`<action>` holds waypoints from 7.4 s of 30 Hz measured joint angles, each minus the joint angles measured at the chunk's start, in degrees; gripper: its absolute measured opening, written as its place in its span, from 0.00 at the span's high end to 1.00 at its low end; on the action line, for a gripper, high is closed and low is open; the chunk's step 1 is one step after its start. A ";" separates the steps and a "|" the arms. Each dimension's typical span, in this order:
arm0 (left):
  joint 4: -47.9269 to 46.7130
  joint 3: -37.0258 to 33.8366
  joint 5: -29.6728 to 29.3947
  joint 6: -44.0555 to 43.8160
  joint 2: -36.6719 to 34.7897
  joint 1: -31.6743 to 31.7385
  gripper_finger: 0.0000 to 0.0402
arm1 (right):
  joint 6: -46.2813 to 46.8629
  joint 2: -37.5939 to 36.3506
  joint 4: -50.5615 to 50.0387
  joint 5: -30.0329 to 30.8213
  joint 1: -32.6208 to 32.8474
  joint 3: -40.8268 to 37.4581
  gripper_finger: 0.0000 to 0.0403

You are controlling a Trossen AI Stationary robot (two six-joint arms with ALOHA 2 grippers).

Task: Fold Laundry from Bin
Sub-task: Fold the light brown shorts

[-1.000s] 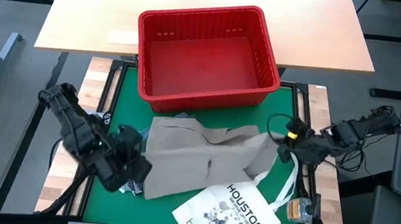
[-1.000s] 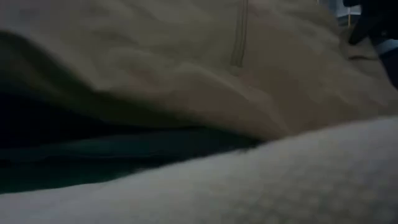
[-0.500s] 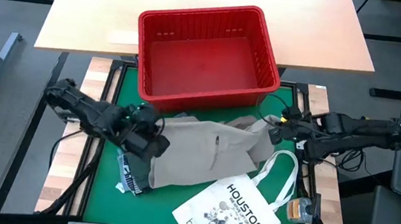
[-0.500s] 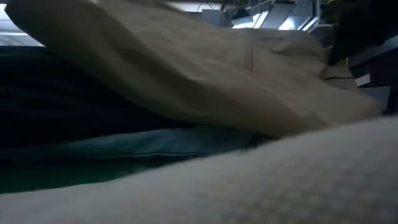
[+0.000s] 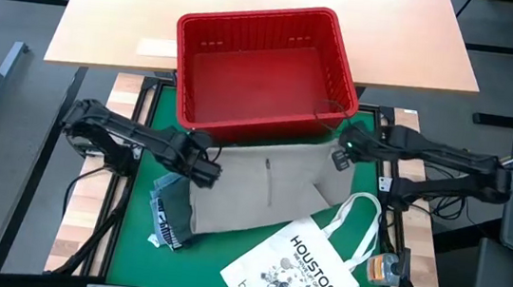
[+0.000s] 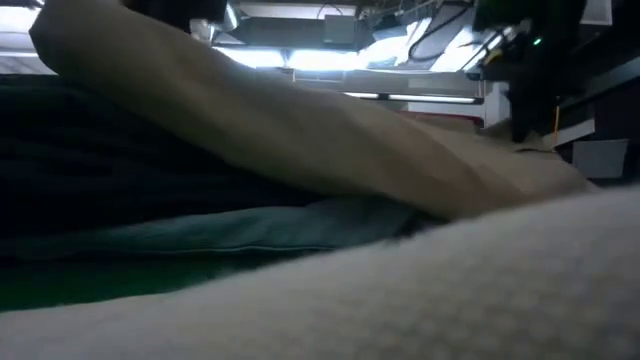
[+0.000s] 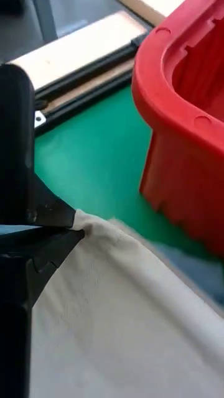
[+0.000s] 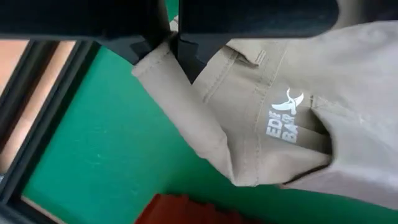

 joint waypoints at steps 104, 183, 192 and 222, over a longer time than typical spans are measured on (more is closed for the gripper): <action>45.07 -24.14 -0.67 -5.30 0.19 -19.13 0.87 | 8.24 12.65 45.11 -1.66 17.21 -26.70 0.62; 40.13 -11.42 11.66 36.74 0.04 -19.70 0.46 | -8.34 13.09 32.13 -1.86 35.51 -3.61 0.62; 38.17 -11.42 10.94 37.30 0.04 -19.72 0.47 | -8.35 13.09 32.13 -1.89 35.51 -3.61 0.62; 34.32 -9.78 8.65 35.20 0.25 -19.02 0.98 | -8.32 13.09 42.78 -4.22 35.51 -3.61 0.62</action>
